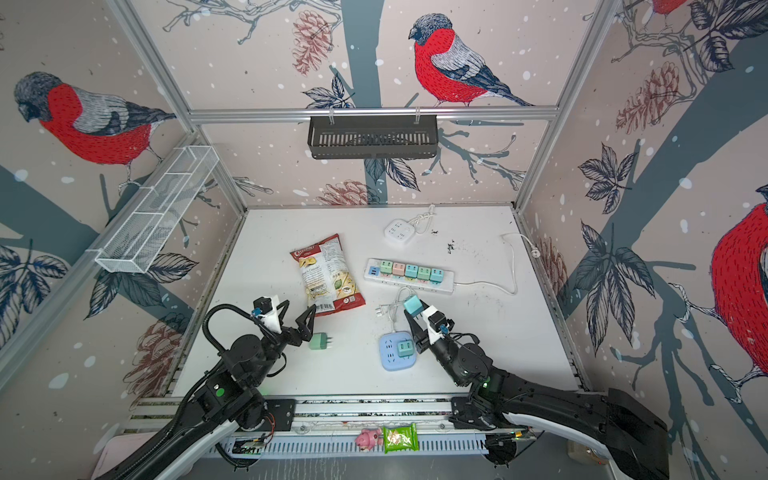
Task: Insert the plug
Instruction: 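Lift the teal charger with the right gripper while the left arm reaches toward it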
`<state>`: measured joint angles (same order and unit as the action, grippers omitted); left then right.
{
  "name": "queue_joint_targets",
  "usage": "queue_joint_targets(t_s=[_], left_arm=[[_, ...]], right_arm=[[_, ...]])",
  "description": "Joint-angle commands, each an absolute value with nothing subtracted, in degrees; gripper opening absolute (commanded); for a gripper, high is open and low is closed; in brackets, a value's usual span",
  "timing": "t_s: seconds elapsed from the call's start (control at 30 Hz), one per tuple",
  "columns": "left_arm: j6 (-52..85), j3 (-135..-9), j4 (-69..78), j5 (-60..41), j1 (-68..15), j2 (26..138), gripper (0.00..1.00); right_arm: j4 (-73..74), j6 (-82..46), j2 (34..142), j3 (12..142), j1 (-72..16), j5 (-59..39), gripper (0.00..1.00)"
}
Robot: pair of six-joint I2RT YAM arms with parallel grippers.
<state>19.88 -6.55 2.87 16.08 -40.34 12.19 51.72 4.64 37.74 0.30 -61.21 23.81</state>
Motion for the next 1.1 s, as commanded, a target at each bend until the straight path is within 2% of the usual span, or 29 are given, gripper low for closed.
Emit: queue_joint_targets(t_s=[0.0,0.23,0.4,0.6,0.7,0.9,1.07], left_arm=[[23.06,-7.53,6.06,6.38,-40.25,13.33,0.90],[26.25,-11.31,6.74,-1.14,-40.51,20.99,0.82],[26.16,-13.56,7.80,-2.29,-42.91,26.28,0.79],[25.37,-16.75,10.84,-2.31,-49.84,29.02,0.78],[25.14,-17.47,13.39,-3.92,-51.76,30.93,0.77],[23.12,-19.07,16.86,-5.43,-56.07,35.71,0.76],[21.86,-22.38,16.92,-7.80,-57.98,41.41,0.76]], right_arm=[[59.80,6.05,38.05,-6.96,-59.54,21.02,0.13],[66.83,6.21,43.15,-9.54,-55.18,18.33,0.11],[64.67,6.08,46.47,-6.43,-54.50,18.31,0.09],[53.75,3.52,48.57,1.83,-56.05,29.72,0.06],[53.57,5.43,50.08,3.31,-56.07,30.15,0.06],[56.87,7.93,50.31,1.90,-55.98,29.77,0.05],[58.77,9.21,45.63,-2.06,-55.97,22.72,0.09]])
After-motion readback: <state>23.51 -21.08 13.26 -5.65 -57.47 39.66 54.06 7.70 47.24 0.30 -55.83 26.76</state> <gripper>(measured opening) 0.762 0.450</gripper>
